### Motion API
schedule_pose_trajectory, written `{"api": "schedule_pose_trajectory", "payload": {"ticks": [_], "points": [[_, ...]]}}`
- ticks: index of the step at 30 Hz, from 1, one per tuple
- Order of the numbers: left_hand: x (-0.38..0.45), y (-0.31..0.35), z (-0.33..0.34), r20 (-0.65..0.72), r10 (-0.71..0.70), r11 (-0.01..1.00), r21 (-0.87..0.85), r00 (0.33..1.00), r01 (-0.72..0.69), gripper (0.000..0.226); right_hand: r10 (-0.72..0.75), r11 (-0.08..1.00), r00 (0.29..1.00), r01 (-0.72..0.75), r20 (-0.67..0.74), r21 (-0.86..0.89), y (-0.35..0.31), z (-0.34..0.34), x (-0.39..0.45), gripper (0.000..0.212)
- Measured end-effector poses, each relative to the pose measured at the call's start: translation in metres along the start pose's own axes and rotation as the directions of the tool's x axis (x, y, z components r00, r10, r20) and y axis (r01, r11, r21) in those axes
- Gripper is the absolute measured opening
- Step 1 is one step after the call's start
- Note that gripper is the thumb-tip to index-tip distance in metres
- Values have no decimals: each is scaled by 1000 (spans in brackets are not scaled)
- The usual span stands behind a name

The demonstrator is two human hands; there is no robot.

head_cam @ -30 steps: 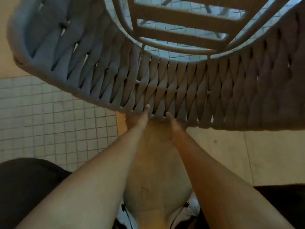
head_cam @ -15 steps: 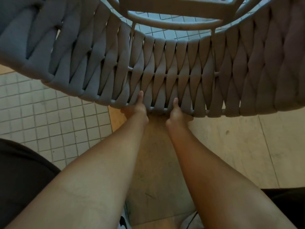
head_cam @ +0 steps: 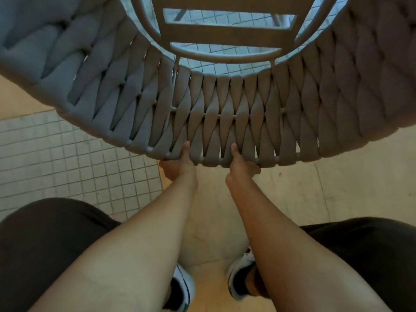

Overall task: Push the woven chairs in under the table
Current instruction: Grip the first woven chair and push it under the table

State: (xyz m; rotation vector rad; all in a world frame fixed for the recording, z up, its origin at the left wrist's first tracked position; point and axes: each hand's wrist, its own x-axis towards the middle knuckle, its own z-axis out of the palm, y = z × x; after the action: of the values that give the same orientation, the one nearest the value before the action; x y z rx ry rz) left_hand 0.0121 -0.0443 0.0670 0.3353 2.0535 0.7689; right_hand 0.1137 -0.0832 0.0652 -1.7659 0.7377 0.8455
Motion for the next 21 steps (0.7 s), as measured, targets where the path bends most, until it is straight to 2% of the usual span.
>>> {"api": "schedule_pose_trajectory", "payload": {"ticks": [4,7,8,10,12,14,16,17,18,19,21], "points": [[-61,32,-35,-3,63,997,-43,998,-63,69,-35,999,999,36,10,-18,-36,-25,-60,100],[-106,62,-62,11,203,978,-57,979,-202,64,-34,999,999,35,26,-24,-62,-41,-106,94],[-121,71,-71,21,276,961,-36,961,-275,63,-24,999,999,25,21,-27,-72,-46,-120,93],[-147,85,-91,26,461,874,161,887,-458,59,-8,999,1000,8,1,-45,-90,-54,-146,91],[-165,96,-111,176,639,660,374,749,-651,54,-9,998,1000,8,-18,-64,-108,-63,-171,90],[-175,115,-130,466,692,371,425,551,-826,54,-19,997,1000,17,-25,-77,-124,-73,-196,87],[-178,145,-141,728,627,0,355,277,-935,68,-40,995,999,38,-29,-87,-140,-81,-218,84],[-179,162,-143,826,545,-182,285,145,-941,79,-54,995,998,51,-34,-88,-148,-84,-229,82],[-179,180,-143,902,428,-347,217,52,-912,88,-68,994,997,64,-41,-93,-156,-87,-239,79],[-179,195,-142,954,299,-484,163,12,-860,94,-80,992,996,75,-50,-98,-162,-89,-249,75],[-185,221,-139,993,118,-654,98,28,-750,89,-98,991,993,91,-66,-99,-176,-93,-271,73]]}}
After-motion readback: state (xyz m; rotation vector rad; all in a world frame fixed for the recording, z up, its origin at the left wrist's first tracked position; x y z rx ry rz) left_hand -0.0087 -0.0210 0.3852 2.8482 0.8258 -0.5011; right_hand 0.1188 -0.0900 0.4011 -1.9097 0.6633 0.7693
